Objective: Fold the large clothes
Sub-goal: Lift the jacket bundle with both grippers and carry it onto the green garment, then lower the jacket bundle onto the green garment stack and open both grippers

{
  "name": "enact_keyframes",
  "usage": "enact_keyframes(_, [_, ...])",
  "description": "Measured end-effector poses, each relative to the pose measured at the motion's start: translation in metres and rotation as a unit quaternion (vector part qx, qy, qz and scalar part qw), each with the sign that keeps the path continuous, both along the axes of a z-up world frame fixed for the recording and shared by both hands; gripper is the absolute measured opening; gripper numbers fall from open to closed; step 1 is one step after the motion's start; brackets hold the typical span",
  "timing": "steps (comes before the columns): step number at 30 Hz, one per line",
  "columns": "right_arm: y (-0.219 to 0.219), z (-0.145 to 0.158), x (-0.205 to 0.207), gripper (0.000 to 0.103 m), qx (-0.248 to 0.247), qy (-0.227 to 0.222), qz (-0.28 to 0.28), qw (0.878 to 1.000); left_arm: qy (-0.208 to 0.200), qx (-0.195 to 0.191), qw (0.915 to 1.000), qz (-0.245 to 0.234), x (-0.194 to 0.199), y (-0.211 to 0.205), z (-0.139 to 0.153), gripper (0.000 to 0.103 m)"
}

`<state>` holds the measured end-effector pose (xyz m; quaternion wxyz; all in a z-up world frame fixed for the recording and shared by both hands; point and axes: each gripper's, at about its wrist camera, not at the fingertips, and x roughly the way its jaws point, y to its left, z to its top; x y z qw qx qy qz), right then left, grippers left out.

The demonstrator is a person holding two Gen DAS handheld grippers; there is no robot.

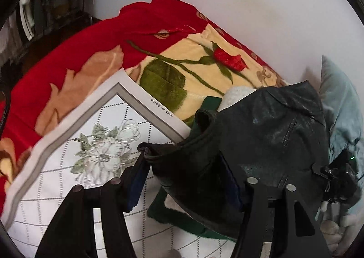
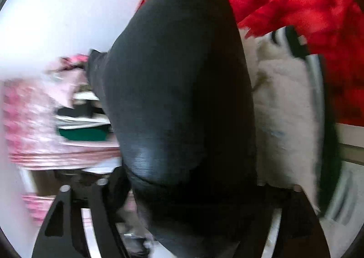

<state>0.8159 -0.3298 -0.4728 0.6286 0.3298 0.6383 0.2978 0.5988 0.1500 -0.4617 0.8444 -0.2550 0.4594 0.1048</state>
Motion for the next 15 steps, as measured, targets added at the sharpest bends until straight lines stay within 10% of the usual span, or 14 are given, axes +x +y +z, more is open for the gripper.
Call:
enact_keyframes(4, [0.007, 0.036, -0.013, 0.097, -0.132, -0.058, -0.002, 0.99, 0.021, 0.046, 0.9984, -0.025, -0.004, -0.01, 0.018, 0.091])
enact_keyframes(9, [0.018, 0.091, -0.063, 0.101, -0.338, -0.136, -0.029, 0.931, 0.028, 0.116, 0.9917, -0.048, -0.022, -0.026, 0.05, 0.094])
enact_keyframes(15, [0.007, 0.102, -0.188, 0.103, -0.435, -0.179, -0.059, 0.88, 0.033, 0.165, 0.9827, -0.077, -0.065, -0.049, 0.093, 0.098])
